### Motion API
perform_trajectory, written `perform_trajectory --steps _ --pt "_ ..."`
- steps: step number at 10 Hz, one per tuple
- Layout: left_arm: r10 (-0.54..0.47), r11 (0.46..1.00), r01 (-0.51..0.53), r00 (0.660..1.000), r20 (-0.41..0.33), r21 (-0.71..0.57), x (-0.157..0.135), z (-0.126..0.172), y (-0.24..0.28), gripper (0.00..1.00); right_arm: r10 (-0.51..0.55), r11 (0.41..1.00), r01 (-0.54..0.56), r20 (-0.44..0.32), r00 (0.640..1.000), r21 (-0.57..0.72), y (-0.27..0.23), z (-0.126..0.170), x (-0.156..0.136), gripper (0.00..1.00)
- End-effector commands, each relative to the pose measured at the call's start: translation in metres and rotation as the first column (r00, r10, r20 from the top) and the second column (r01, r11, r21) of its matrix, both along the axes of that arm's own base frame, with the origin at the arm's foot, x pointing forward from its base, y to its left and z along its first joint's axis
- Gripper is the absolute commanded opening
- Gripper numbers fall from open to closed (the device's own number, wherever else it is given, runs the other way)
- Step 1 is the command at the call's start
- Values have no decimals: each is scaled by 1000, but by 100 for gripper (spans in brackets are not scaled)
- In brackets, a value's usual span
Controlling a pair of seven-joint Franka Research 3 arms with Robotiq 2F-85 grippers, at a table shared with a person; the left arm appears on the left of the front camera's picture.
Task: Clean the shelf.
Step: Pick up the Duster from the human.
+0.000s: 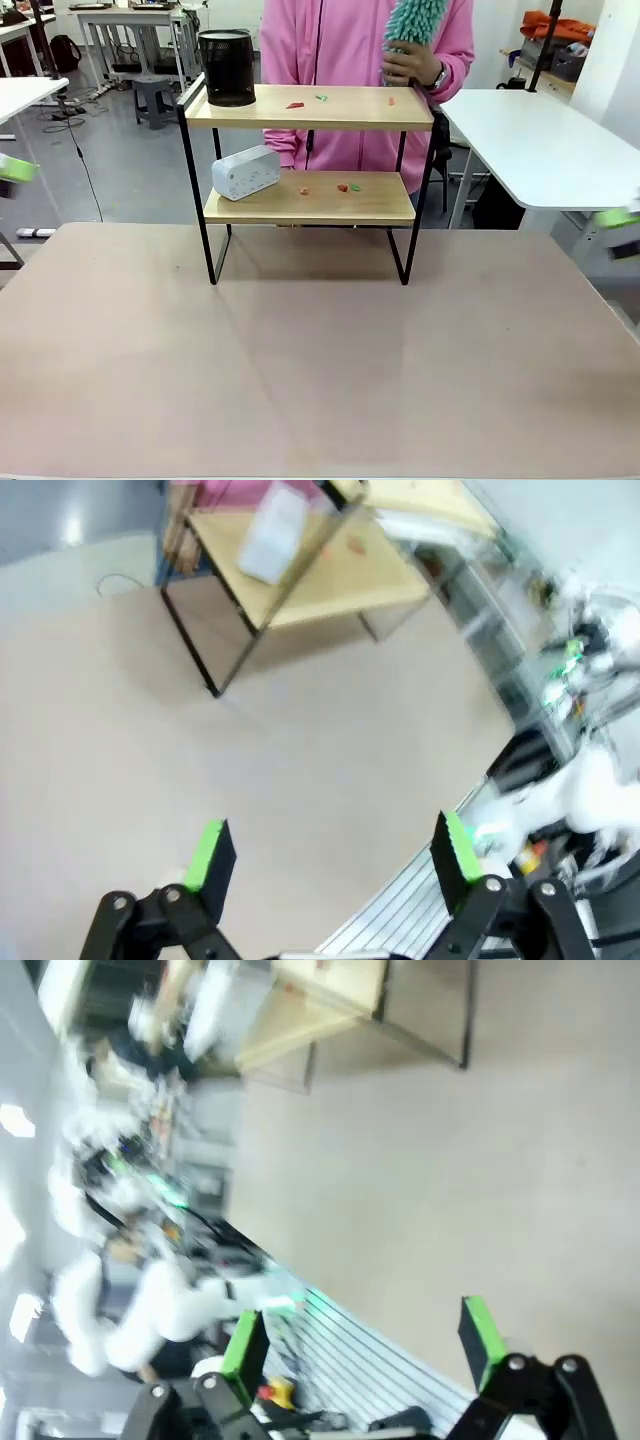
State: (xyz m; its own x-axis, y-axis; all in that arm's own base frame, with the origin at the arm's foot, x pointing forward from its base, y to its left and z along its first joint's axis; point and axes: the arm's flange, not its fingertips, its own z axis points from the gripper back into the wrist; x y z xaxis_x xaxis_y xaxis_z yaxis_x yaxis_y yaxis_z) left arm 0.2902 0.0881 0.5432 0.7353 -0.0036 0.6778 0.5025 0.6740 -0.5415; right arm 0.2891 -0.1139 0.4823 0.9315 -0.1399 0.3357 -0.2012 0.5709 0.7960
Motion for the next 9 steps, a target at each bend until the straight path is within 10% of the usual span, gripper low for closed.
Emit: perform_trajectory --steps 1,4,5,9 --pt "306 836 -280 952 -23 -472 -29 -76 49 100 -362 819 347 -57 930 457 -72 -42 -17 100" --pt "365 719 -482 875 -318 -501 6 -138 65 100 -716 635 686 -61 695 355 -84 -87 -51 100" --pt "280 858 -316 948 -149 -404 -23 -67 126 100 -384 854 402 -122 915 331 -126 -59 -55 100" --pt "280 858 -316 948 -149 -404 -23 -67 126 100 -384 854 402 -122 915 331 -126 -59 -55 100"
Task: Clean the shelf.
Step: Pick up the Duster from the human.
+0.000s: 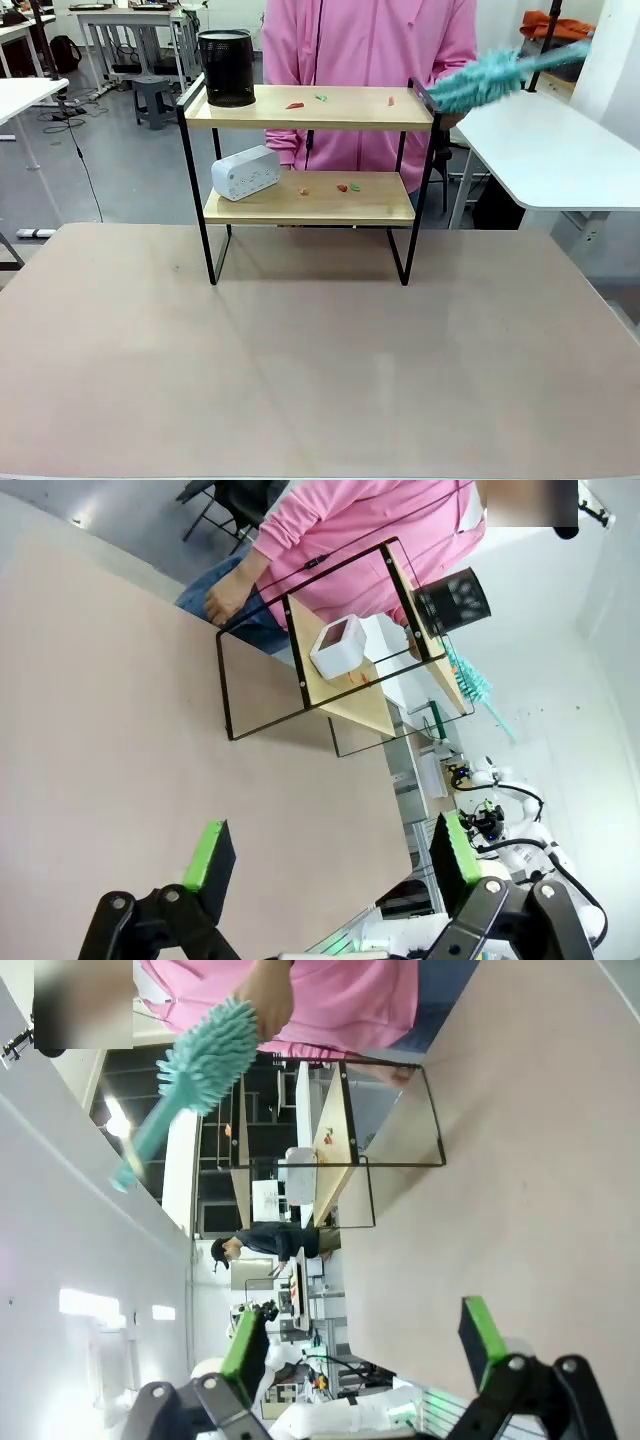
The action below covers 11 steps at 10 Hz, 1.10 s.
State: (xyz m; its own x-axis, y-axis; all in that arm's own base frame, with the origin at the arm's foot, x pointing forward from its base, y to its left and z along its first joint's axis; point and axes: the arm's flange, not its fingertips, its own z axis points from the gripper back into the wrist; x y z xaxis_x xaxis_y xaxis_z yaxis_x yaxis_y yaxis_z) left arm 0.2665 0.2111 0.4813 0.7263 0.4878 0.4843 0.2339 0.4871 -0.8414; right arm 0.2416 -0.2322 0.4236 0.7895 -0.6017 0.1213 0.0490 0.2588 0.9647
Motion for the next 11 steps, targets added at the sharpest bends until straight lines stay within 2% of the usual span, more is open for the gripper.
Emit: perform_trajectory --steps 1,5,6,7,9,10,11 --pt "7 1000 -7 1000 30 -3 1 -6 3 100 4 1000 -4 22 1000 -27 -8 -1 -7 100" --pt "7 1000 -7 1000 30 -3 1 -6 3 100 -12 1000 12 4 1000 -5 -4 0 -7 100" --pt "7 1000 -7 1000 30 -3 1 -6 3 100 39 999 -39 7 999 35 0 6 5 100" --pt "7 1000 -7 1000 30 -3 1 -6 3 100 62 994 -61 -14 998 90 4 20 19 100" --pt "7 1000 -7 1000 30 -3 1 -6 3 100 2 991 6 -62 998 135 15 76 57 100" --pt "7 1000 -7 1000 30 -3 1 -6 3 100 -31 995 38 -74 997 97 31 93 74 100" --pt "7 1000 -7 1000 30 -3 1 -6 3 100 6 998 -2 -62 998 68 53 98 93 100"
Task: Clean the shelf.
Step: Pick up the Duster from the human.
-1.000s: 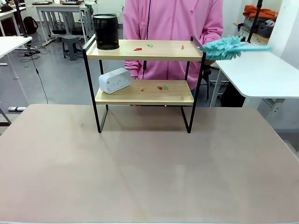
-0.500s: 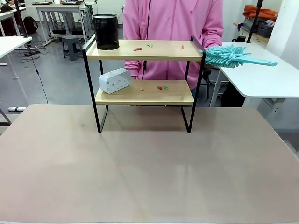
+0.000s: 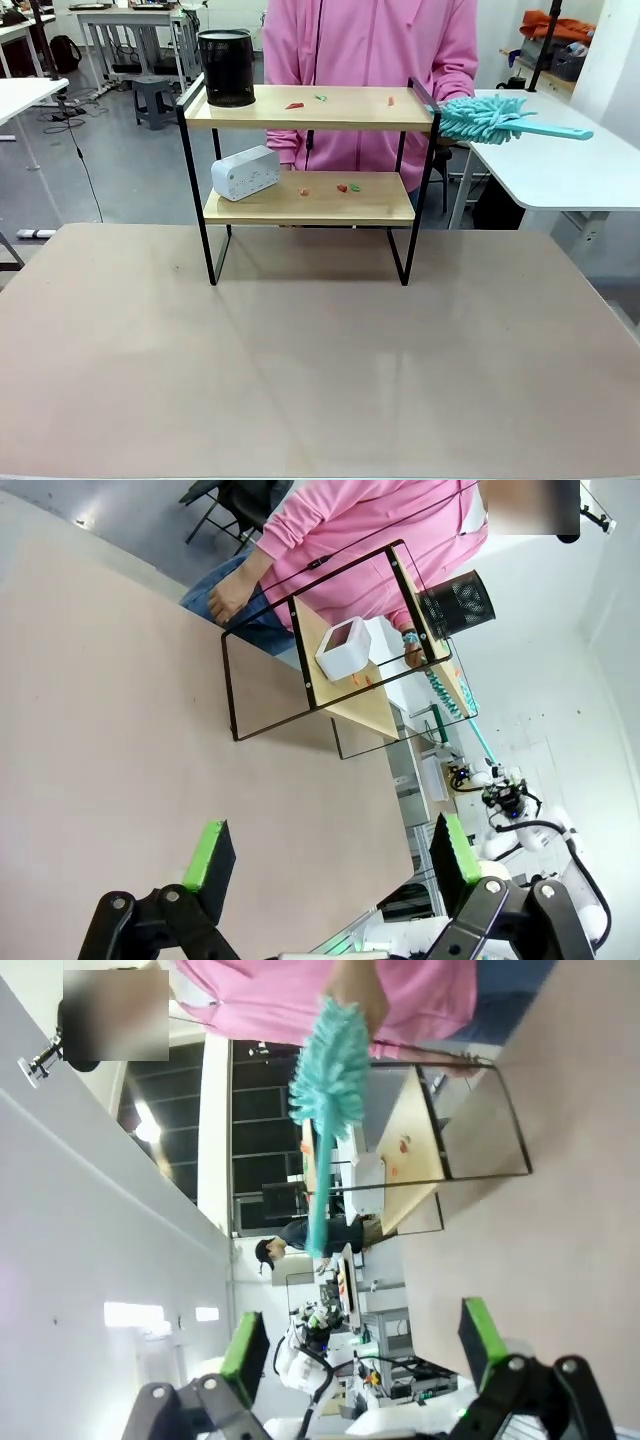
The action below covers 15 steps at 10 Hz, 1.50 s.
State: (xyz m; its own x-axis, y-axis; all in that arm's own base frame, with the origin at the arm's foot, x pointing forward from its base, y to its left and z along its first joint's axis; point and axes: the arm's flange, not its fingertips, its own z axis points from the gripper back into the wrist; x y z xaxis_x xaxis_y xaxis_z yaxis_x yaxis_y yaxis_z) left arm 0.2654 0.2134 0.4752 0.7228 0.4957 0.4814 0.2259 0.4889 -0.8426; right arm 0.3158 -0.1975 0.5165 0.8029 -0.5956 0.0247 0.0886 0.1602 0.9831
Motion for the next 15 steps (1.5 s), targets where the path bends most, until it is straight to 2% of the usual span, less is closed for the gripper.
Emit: perform_trajectory --steps 1,2,3,4,5,6,8,9,11,15 --pt "-4 1000 4 999 33 -2 2 1 1 100 47 998 -45 35 998 -53 30 1 24 100" --pt "-4 1000 4 999 33 -2 2 1 1 100 0 1000 0 0 1000 0 0 0 0 100" --pt "-4 1000 4 999 33 -2 2 1 1 100 0 1000 0 0 1000 0 0 0 0 100" --pt "-4 1000 4 999 33 -2 2 1 1 100 30 999 -29 5 1000 -31 22 9 19 100" --pt "-4 1000 4 999 33 -2 2 1 1 100 -97 994 100 -82 992 38 13 8 14 100" --pt "-4 1000 4 999 33 -2 2 1 1 100 -141 988 148 -129 982 43 15 10 31 100" --pt "-4 1000 4 999 33 -2 2 1 1 100 -28 998 38 -177 984 53 36 22 83 100" --pt "-4 1000 4 999 33 -2 2 1 1 100 23 999 -14 -219 976 40 54 22 115 100" --pt "-4 1000 4 999 33 -2 2 1 1 100 125 992 -126 -292 948 15 90 17 159 100" --pt "-4 1000 4 999 33 -2 2 1 1 100 224 973 -230 -333 916 23 121 10 184 100"
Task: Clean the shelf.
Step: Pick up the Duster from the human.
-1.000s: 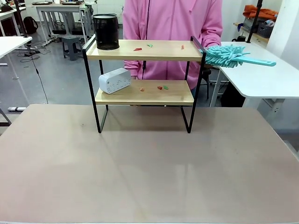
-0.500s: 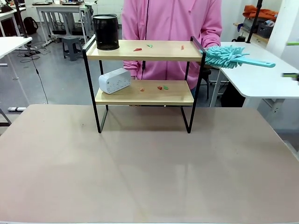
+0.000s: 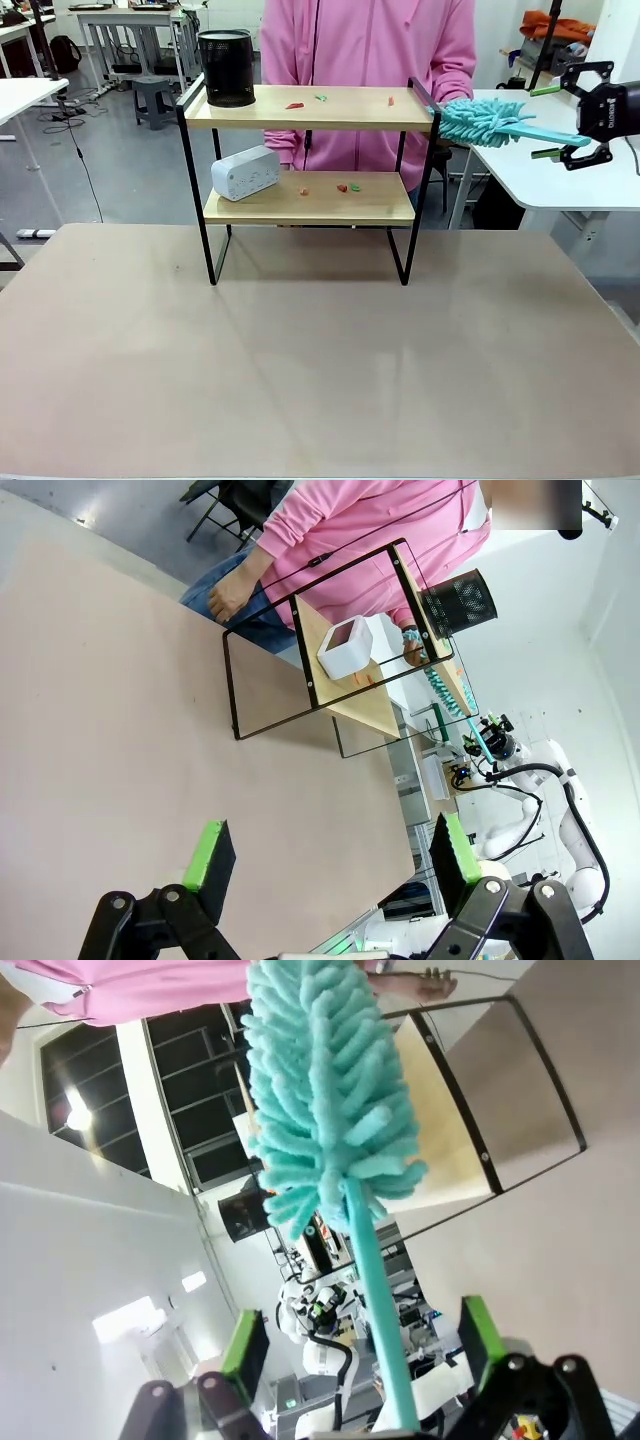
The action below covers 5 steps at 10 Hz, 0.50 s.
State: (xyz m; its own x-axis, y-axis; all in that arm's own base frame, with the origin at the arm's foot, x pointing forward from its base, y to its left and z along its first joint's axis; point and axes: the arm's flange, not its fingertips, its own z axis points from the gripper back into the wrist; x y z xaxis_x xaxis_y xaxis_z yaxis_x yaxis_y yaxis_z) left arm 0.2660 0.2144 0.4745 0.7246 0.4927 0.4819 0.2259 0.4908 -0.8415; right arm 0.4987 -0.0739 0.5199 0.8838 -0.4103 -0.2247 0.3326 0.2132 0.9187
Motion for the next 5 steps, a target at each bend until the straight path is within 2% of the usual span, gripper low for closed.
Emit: perform_trajectory --steps 1,5 --pt "-1 1000 2 999 34 -5 1 1 0 100 26 1000 -27 -48 998 -12 -1 4 2 100" --pt "-1 1000 2 999 34 -5 1 1 0 100 63 998 -63 -25 998 -4 4 4 2 100"
